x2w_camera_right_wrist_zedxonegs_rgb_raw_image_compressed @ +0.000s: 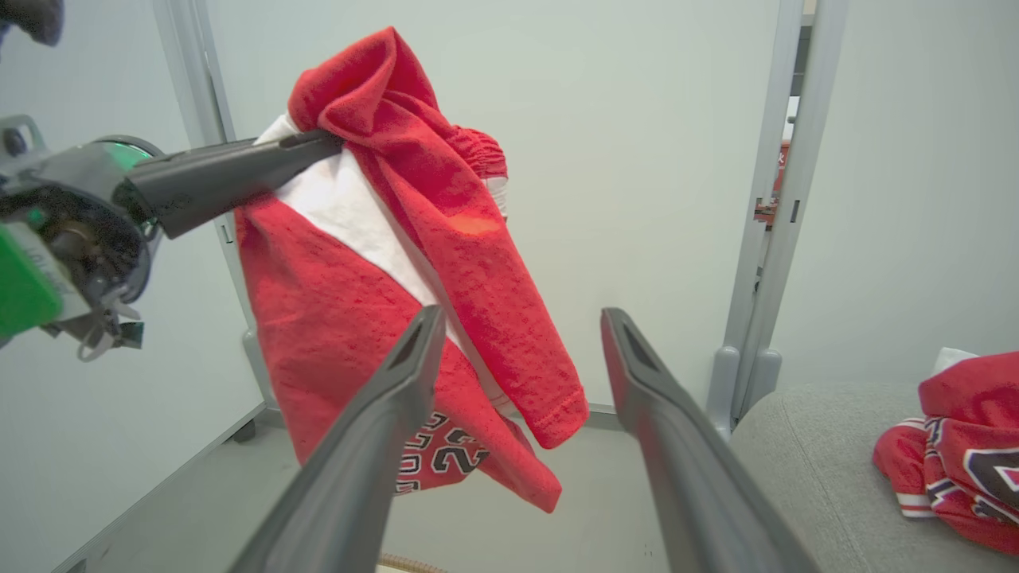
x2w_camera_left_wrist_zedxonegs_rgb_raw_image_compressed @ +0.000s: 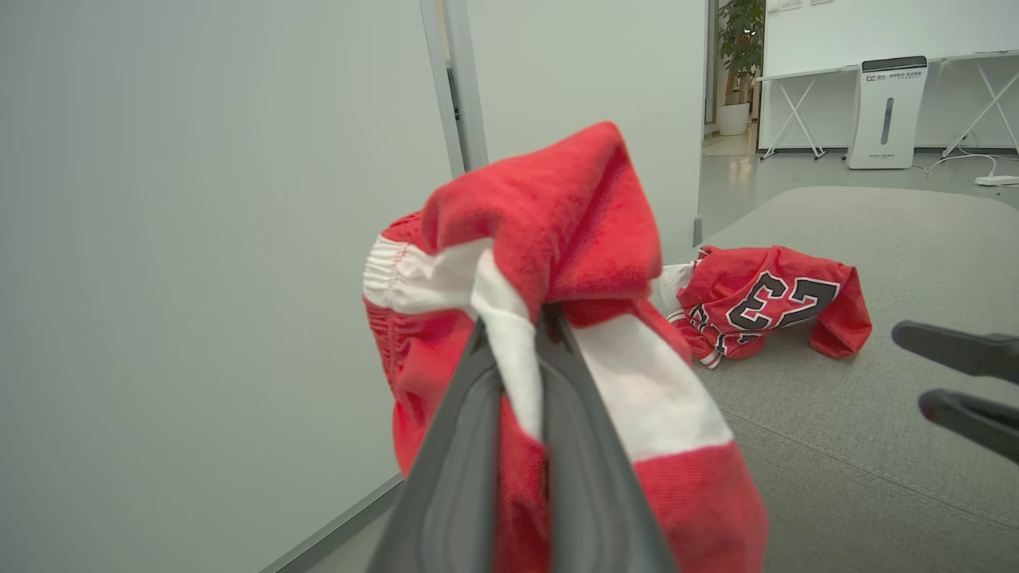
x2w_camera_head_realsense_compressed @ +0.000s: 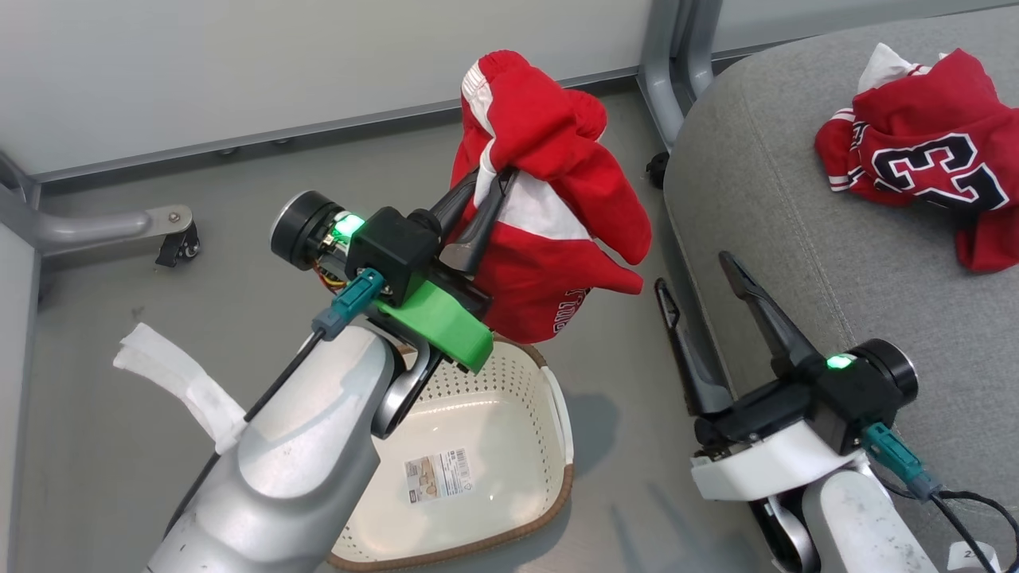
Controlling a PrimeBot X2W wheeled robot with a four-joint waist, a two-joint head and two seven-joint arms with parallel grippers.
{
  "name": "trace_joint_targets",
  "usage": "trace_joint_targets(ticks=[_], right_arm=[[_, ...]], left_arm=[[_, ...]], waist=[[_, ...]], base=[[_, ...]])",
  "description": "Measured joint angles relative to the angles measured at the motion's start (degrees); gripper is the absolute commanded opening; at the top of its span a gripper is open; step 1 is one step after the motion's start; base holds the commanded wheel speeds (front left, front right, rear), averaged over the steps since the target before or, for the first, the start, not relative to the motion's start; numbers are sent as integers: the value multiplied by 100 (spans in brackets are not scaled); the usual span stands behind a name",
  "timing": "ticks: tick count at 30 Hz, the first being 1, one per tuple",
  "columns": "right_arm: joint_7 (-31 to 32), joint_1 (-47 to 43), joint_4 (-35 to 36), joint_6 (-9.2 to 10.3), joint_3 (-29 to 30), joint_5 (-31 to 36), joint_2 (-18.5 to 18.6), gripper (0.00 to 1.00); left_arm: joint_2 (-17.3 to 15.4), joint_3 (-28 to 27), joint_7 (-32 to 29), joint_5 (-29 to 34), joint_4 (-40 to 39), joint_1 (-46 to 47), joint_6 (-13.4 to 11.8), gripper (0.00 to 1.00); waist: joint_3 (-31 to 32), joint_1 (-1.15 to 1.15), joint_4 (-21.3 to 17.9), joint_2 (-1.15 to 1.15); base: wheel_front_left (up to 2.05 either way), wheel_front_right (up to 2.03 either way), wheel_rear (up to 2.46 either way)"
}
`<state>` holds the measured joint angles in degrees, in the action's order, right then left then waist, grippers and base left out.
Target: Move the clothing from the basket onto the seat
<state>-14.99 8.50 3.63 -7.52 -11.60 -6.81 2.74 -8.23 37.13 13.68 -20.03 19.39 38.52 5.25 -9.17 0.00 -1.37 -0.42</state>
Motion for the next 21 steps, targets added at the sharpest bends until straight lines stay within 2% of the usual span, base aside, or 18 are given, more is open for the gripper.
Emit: trace_joint_targets(ticks=[9,21], right_arm=[[0,567,-58,0,-817,231,60,100],[0,1260,-948,0,-1043,382,87,100]], left_arm=[[56,125,-8,0,-27,3,-23,0],[290,452,18,0,-126,32,-14,0]], waist=[[-88,0,84,0],[-258,0,265,0]], base=[[0,0,0],[0,0,0]])
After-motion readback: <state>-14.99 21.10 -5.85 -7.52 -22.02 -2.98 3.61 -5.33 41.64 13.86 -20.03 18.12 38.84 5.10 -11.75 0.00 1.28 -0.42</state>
